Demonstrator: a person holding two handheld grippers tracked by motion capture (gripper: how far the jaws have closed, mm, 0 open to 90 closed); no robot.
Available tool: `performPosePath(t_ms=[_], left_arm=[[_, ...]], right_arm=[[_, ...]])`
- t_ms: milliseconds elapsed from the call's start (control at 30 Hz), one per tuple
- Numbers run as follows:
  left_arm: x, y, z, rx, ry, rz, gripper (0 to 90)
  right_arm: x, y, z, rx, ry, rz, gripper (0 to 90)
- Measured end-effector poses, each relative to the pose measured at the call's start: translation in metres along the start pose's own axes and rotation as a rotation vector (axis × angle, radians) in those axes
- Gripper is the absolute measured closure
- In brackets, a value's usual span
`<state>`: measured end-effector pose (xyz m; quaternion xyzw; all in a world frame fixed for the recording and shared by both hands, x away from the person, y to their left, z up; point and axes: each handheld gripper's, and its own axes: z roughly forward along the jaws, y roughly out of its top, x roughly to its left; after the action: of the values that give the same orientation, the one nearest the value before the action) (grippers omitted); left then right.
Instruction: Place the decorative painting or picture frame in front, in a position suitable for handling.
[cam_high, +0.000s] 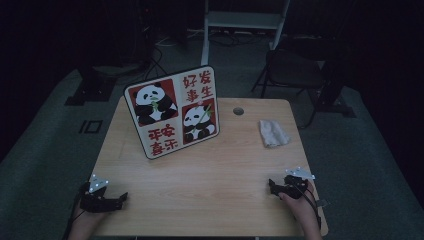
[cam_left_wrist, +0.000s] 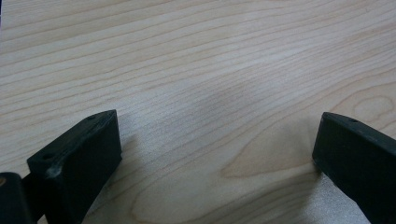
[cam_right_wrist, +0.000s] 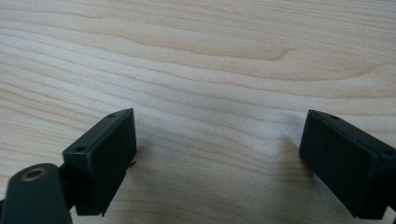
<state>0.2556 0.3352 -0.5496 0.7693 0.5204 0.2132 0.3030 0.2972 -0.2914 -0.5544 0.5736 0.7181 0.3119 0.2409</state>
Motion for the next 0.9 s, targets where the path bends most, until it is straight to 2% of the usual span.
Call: performPosePath(t_ms=[367, 433, 500, 700, 800, 900], left_arm=[[0.005, 0.005, 0.002, 0.01, -0.016, 0.032, 2.0], [0.007, 0.006, 0.003, 0.006, -0.027, 0.022, 2.1], [0.008, 0.008, 0.004, 0.008, -0.026, 0.035, 2.1], [0.012, 0.017, 0.009, -0.014, -0.038, 0.034, 2.1], [0.018, 0.022, 0.011, -0.033, -0.065, 0.016, 2.1], [0.02, 0.028, 0.014, -0.044, -0.073, 0.025, 4.4]], right_arm=[[0.0, 0.0, 0.0, 0.001, 0.0, 0.0, 10.6], [0.0, 0.0, 0.0, 0.001, -0.001, 0.001, 10.6], [0.0, 0.0, 0.0, 0.001, 0.0, 0.0, 10.6], [0.0, 0.0, 0.0, 0.001, 0.0, 0.002, 10.6], [0.0, 0.0, 0.0, 0.001, 0.0, 0.001, 10.6], [0.0, 0.0, 0.0, 0.001, 0.0, 0.002, 10.6]])
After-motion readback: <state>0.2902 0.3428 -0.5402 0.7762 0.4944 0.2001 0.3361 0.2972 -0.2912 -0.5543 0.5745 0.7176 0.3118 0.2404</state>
